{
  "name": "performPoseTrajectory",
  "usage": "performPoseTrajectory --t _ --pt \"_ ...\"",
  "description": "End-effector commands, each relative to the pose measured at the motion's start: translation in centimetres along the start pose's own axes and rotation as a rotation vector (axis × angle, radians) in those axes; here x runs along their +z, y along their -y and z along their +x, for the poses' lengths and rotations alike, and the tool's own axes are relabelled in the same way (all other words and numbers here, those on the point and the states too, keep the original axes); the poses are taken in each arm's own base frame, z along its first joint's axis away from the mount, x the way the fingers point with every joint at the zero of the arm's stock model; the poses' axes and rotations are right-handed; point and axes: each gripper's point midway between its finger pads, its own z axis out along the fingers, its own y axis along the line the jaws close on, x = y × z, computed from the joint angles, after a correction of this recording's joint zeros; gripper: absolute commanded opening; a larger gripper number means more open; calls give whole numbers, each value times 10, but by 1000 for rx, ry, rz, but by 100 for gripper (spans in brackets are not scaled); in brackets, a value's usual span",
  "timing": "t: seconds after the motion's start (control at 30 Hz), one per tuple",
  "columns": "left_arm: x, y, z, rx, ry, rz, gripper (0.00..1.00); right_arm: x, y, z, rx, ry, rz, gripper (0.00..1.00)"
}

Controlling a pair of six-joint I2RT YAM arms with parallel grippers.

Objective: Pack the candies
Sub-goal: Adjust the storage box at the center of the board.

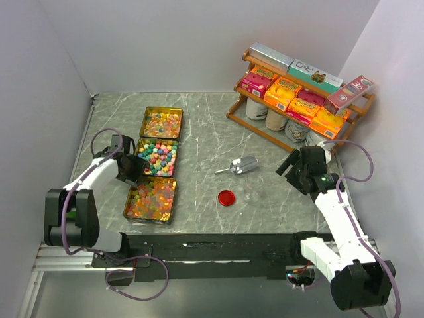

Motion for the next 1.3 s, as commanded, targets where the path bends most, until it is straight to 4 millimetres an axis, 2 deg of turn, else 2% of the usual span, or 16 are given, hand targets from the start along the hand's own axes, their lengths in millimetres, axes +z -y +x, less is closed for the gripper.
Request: performPoseTrajectory --t 0.0,0.17,0.3,0.47,0.63,0.77,0.87,1.03,1.23,1.27 --pt "0 16 4 -6 -9 51 56 -7 -3 -16 2 51 3 88" --pt "5 13 11 -28 -16 46 47 -6 0 -14 2 46 16 87" --pt "9 4 15 -72 -2 18 36 -6 3 -14 3 53 24 87" --pt "9 2 19 -101 1 9 33 -6 6 -14 4 60 32 87" --pt "9 5 22 -139 13 -15 14 -7 6 -16 -1 63 37 86" --pt "10 9 34 -170 -19 -29 2 -7 7 -17 -7 66 38 86" --pt "11 13 45 -185 -35 -50 1 -8 8 -17 -13 68 40 86" --pt "17 16 74 -217 -88 -85 1 -9 10 -20 -23 77 52 85" --pt "19 33 106 -251 -150 -98 2 -8 9 -16 -21 71 35 85" --pt "16 42 109 -260 -158 -86 2 -8 8 -15 -17 67 28 84"
